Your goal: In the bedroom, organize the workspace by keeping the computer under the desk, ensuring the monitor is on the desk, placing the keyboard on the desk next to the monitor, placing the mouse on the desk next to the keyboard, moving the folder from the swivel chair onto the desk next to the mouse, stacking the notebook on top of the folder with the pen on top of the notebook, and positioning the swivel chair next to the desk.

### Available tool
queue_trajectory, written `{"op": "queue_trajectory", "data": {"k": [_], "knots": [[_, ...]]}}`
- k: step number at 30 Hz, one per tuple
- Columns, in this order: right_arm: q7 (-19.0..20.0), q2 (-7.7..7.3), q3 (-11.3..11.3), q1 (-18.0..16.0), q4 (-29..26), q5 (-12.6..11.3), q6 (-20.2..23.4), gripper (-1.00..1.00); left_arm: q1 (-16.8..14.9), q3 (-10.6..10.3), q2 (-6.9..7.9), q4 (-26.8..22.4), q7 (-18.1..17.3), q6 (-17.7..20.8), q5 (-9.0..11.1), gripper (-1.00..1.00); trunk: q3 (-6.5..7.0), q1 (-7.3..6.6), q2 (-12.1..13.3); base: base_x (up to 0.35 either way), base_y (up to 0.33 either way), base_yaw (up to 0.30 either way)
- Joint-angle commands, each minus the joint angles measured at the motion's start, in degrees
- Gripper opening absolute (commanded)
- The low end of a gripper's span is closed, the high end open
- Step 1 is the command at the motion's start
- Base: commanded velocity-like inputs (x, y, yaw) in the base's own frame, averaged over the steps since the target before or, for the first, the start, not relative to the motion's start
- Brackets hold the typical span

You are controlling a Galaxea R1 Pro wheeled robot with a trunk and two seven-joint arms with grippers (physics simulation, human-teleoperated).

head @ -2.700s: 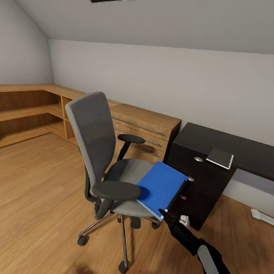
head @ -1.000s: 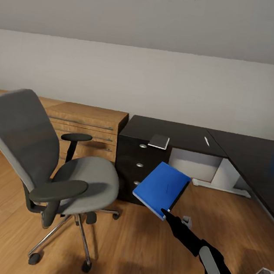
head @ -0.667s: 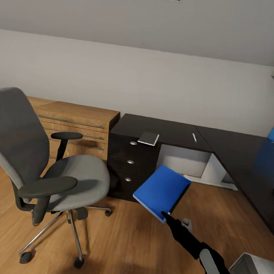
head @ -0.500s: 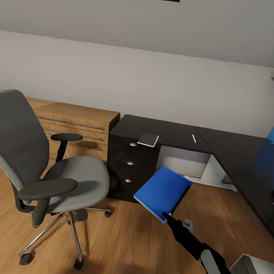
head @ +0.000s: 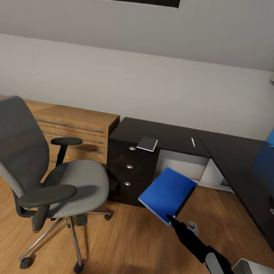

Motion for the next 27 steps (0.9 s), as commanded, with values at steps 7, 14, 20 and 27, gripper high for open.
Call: {"op": "queue_trajectory", "data": {"k": [7,14,20,27], "knots": [[0.07,-0.07,-0.06,0.12,8.73,3.64,-3.27,-1.00,0.00,-1.42,-2.62,5.24,0.82,-8.99,-6.97,1.00,1.22,-1.55,2.80,0.000,0.000,0.000],[0.14,0.28,0.13,0.15,18.99,9.33,-19.95,-1.00,0.00,-1.35,-2.89,5.53,0.81,-13.59,-7.17,1.00,2.48,-3.09,5.61,0.000,0.000,0.000],[0.14,0.45,0.20,0.16,23.11,10.55,-26.32,-1.00,0.00,-1.09,-2.73,6.33,0.81,-15.96,-7.07,1.00,3.56,-4.41,8.02,0.000,0.000,0.000],[0.01,0.90,0.21,0.13,24.84,10.86,-27.79,-1.00,0.00,-1.07,-2.64,9.36,0.81,-20.76,-7.03,1.00,4.81,-5.94,10.82,0.000,0.000,0.000]]}}
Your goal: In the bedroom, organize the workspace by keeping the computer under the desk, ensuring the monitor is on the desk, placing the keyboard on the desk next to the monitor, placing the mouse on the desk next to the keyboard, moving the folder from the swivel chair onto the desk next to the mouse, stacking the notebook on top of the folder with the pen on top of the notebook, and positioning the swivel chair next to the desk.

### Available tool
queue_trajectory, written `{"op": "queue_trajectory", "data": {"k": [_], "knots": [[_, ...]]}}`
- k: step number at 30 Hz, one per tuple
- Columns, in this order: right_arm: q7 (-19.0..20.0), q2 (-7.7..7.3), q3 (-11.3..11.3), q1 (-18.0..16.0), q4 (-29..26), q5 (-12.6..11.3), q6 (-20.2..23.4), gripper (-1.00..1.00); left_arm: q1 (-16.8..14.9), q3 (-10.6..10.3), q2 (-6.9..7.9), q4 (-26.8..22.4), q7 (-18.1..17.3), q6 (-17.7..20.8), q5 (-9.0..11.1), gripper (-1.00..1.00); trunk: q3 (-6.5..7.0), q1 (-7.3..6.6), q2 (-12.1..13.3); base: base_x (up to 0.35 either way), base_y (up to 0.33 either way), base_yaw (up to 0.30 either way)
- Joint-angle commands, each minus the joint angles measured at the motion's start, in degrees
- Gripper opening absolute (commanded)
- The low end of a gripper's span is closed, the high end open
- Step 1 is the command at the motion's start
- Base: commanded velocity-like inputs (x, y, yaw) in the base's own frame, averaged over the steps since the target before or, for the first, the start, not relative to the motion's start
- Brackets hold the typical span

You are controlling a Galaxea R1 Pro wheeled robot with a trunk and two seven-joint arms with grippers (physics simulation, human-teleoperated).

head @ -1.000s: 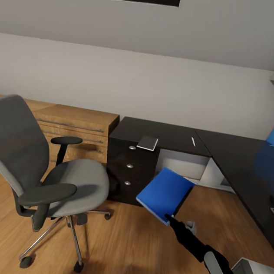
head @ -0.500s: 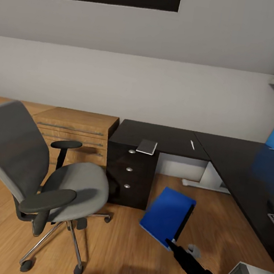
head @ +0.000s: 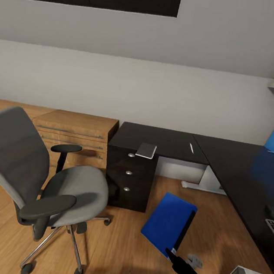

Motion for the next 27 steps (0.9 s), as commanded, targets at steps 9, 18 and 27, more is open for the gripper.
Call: {"op": "queue_trajectory", "data": {"k": [9,18,27], "knots": [[0.08,0.78,-0.45,-0.01,0.31,1.88,-2.63,-1.00,0.02,0.13,0.03,1.79,-0.35,-1.58,0.62,1.00,1.58,-1.99,3.60,0.000,0.000,0.000],[0.04,0.86,-0.48,-0.02,0.37,2.77,-3.17,-1.00,0.02,0.13,-0.03,1.91,-0.39,-1.61,0.62,1.00,3.20,-3.96,7.21,0.000,0.000,-0.075],[0.12,1.79,-0.49,-0.02,1.71,2.92,-3.21,-1.00,0.02,0.11,-0.04,1.92,-0.38,-1.61,0.66,1.00,4.81,-5.94,10.82,0.000,0.000,-0.135]]}}
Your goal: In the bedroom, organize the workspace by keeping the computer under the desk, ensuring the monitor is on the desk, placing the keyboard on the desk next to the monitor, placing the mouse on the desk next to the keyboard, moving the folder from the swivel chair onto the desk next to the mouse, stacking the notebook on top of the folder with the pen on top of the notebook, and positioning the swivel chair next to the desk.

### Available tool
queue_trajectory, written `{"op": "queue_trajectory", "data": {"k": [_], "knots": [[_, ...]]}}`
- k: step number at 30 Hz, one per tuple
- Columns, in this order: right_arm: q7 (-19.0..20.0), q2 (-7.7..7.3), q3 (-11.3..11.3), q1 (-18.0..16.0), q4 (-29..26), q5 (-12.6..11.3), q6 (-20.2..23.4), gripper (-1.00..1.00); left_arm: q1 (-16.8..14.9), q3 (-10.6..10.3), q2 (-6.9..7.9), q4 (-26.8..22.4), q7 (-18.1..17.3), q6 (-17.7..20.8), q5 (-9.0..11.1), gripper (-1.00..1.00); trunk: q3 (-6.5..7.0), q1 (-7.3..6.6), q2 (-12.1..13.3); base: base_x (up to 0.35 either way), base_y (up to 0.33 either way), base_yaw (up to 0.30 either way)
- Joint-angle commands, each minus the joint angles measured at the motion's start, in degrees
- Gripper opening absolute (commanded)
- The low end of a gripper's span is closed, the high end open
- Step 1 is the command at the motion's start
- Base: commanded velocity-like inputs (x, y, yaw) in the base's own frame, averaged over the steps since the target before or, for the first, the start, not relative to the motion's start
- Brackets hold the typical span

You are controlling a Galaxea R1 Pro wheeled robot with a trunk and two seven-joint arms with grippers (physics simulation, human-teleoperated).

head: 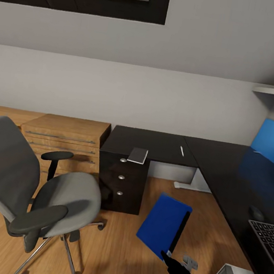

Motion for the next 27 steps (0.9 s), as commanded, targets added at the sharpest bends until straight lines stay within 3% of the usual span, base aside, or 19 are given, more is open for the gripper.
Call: {"op": "queue_trajectory", "data": {"k": [1,20,27], "knots": [[0.32,0.05,-0.56,-0.06,1.02,0.34,-0.18,-1.00,0.02,0.12,0.00,-0.08,-0.40,0.01,0.60,1.00,0.14,-0.23,0.39,0.000,0.000,-0.017],[0.23,0.24,-0.67,-0.10,2.92,-0.19,-0.12,-1.00,0.02,0.04,-0.20,1.54,-0.40,0.05,0.54,1.00,3.56,-4.40,8.01,0.000,0.000,-0.002],[0.36,0.28,-0.67,-0.07,2.98,-0.17,-0.12,-1.00,0.02,0.04,-0.20,1.59,-0.40,0.05,0.54,1.00,4.81,-5.94,10.82,0.000,0.000,-0.105]]}}
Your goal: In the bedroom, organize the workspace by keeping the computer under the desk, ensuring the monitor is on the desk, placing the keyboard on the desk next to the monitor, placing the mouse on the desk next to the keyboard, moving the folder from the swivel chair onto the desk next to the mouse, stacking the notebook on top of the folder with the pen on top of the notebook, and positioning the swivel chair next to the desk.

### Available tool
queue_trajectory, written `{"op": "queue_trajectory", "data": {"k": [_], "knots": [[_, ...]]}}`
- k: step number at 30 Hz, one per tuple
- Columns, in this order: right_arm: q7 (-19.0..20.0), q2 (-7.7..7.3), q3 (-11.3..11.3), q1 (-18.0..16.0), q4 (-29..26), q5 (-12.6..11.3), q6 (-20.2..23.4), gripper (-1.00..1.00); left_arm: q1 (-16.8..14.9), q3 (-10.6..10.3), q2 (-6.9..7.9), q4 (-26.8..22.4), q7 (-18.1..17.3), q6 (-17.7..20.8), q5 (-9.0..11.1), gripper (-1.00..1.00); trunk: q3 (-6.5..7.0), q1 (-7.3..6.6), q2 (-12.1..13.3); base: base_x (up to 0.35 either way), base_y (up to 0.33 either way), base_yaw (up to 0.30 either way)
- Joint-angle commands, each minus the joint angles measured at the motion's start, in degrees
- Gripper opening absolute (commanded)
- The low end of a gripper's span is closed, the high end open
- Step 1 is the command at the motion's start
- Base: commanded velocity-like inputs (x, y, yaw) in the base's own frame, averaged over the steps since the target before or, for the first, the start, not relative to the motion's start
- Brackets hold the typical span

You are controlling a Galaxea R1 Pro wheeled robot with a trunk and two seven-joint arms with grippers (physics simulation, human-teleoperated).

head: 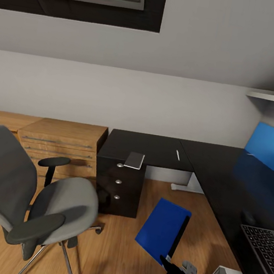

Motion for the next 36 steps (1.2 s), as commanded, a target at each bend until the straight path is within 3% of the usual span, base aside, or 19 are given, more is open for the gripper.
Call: {"op": "queue_trajectory", "data": {"k": [1,11,15,17,26,30,33,36], "knots": [[0.21,0.00,-0.45,-0.03,0.09,0.41,-0.20,-1.00,0.02,0.11,-0.03,-0.09,-0.39,0.03,0.59,1.00,0.14,-0.23,0.39,0.000,0.000,-0.028],[0.40,-0.06,-0.38,-0.06,-0.07,0.56,0.14,-1.00,0.02,0.11,-0.03,-0.09,-0.39,0.06,0.59,1.00,1.94,-2.42,4.40,0.000,0.000,-0.002],[0.35,-0.03,-0.26,-0.09,-0.54,0.44,3.41,-1.00,0.02,0.10,-0.04,-0.08,-0.39,0.06,0.59,1.00,2.65,-3.30,6.01,0.000,0.000,0.000],[0.26,-0.02,-0.25,-0.09,-2.10,0.41,7.24,-1.00,0.02,0.11,-0.03,-0.08,-0.39,0.06,0.59,1.00,3.01,-3.74,6.81,0.000,0.000,0.000],[-2.16,-0.34,-1.01,-0.10,-22.85,0.26,32.05,-1.00,0.02,0.11,-0.09,-0.11,-0.39,0.06,0.59,1.00,4.63,-5.72,10.42,0.000,0.000,0.000],[-4.92,-0.35,-4.69,-0.10,-30.92,0.09,40.25,-1.00,0.02,0.11,-0.04,-0.14,-0.39,0.12,0.59,1.00,5.35,-6.60,12.02,0.000,0.000,0.000],[-11.51,-0.14,-9.43,-0.10,-38.39,-0.02,48.64,-1.00,0.02,0.11,-0.08,-0.12,-0.39,0.16,0.65,1.00,5.89,-7.26,13.23,0.000,0.000,0.000],[-16.00,-0.09,-11.02,-0.10,-46.31,-0.07,54.32,-1.00,0.02,0.11,-0.06,-0.13,-0.39,0.19,0.67,1.00,6.42,-7.91,14.43,0.000,0.000,0.000]]}}
